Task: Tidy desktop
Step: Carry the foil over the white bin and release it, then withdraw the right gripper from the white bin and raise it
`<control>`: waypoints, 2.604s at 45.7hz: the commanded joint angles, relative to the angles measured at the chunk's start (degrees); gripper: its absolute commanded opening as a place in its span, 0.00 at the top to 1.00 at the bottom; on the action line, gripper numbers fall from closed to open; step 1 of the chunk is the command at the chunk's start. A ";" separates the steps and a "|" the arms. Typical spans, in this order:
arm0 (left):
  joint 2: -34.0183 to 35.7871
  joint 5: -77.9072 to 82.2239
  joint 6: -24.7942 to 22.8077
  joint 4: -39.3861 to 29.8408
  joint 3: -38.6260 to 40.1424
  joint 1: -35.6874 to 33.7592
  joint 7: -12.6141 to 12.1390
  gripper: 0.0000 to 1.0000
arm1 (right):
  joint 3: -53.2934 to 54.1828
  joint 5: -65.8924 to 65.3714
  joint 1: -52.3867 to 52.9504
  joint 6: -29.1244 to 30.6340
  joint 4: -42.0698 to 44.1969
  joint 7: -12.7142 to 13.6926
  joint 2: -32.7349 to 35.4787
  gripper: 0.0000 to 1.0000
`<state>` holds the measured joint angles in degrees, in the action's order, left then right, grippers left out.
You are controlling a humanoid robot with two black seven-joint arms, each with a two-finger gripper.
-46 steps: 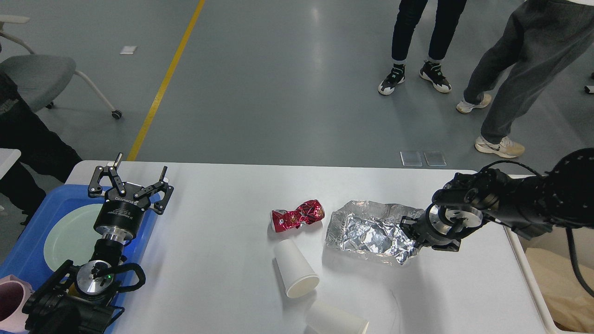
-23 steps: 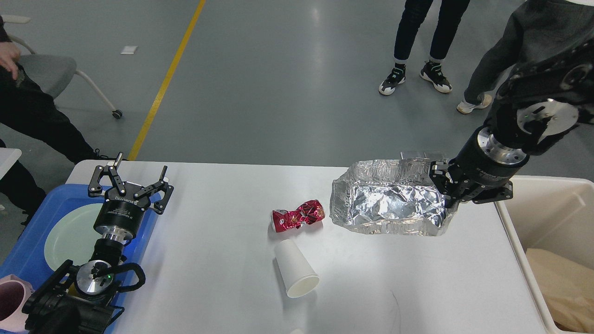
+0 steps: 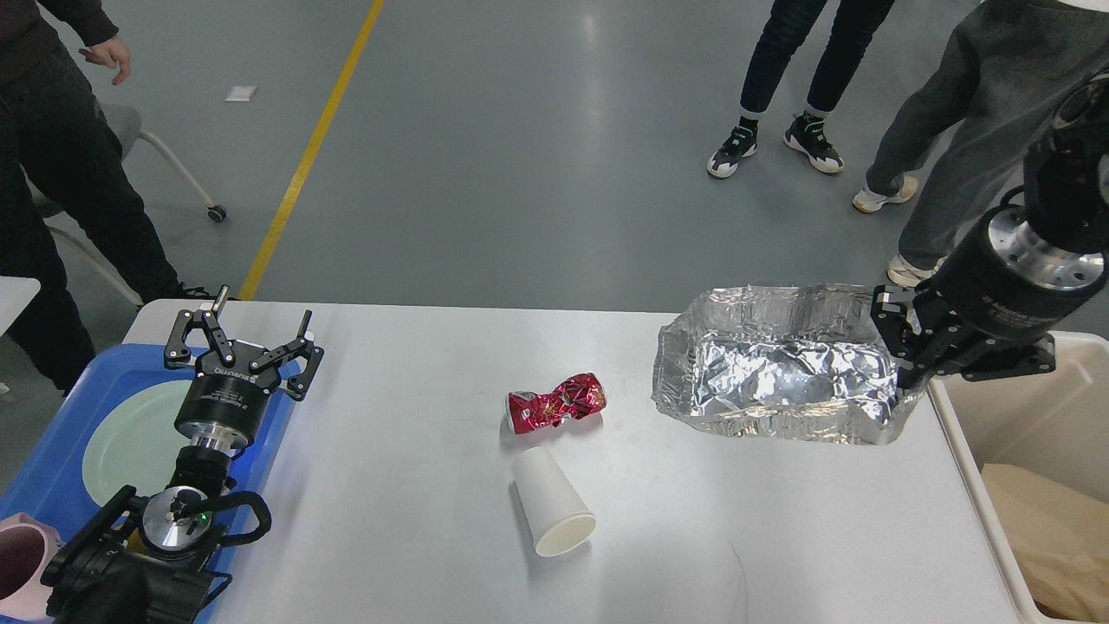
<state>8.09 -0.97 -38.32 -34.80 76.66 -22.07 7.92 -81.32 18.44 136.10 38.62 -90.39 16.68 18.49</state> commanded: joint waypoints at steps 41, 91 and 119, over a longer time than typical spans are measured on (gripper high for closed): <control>0.00 0.00 0.00 0.08 -0.01 0.09 0.08 0.04 | 12.13 -2.45 -58.29 -29.29 42.21 0.20 32.31 1.00; 0.00 0.00 0.00 0.08 -0.01 0.09 0.17 0.04 | 33.16 -2.27 -106.57 -37.47 90.48 0.02 3.92 0.00; 0.00 0.00 0.00 0.08 -0.01 0.09 0.08 0.04 | 32.46 -2.80 -98.23 -34.14 81.87 0.46 9.45 0.00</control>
<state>8.09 -0.96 -38.32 -34.74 76.65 -22.01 8.02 -48.66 15.92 33.86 3.01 -3.76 17.08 25.27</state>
